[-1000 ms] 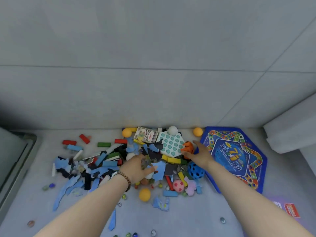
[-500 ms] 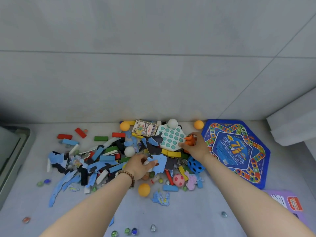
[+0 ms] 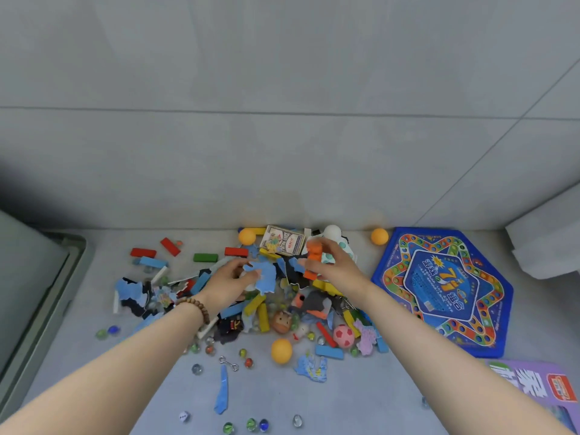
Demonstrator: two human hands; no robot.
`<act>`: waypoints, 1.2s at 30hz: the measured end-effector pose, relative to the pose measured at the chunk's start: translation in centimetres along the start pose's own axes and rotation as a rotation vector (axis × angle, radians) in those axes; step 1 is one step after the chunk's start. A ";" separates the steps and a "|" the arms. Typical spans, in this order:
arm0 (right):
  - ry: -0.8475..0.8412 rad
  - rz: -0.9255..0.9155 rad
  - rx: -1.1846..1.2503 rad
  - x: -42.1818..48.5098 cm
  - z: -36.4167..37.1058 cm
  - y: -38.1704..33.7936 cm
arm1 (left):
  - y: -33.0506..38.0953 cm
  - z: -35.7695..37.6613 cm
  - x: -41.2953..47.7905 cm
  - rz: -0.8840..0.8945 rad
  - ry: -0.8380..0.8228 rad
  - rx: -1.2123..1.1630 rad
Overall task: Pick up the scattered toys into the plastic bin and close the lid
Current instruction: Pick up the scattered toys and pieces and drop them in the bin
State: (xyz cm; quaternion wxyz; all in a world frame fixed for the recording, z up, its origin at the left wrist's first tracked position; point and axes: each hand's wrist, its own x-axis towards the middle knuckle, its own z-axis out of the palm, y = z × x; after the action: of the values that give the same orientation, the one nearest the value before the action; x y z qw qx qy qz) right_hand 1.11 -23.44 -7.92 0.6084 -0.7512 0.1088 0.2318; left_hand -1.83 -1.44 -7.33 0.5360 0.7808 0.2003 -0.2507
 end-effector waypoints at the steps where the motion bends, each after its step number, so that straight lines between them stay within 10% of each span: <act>1: -0.059 0.013 0.013 0.2 1.0 -0.2 | -0.3 -1.3 0.0 -0.022 0.016 0.007; 6: -0.290 0.119 0.056 1.0 5.5 -0.5 | -2.9 -5.3 0.1 -0.129 0.088 -0.103; 18: -0.250 0.353 0.114 2.6 8.9 0.1 | -3.0 -2.5 1.7 -0.169 -0.117 -0.307; 36: -0.164 0.164 0.313 1.4 8.9 -3.4 | 1.5 -4.4 0.0 -0.029 -0.151 -0.449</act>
State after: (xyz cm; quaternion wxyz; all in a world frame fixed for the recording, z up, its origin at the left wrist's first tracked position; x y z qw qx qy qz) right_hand 1.92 -13.86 -7.00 0.7038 -0.6146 0.1543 0.3212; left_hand -0.18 2.22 -4.93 0.7059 0.6182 0.2217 -0.2653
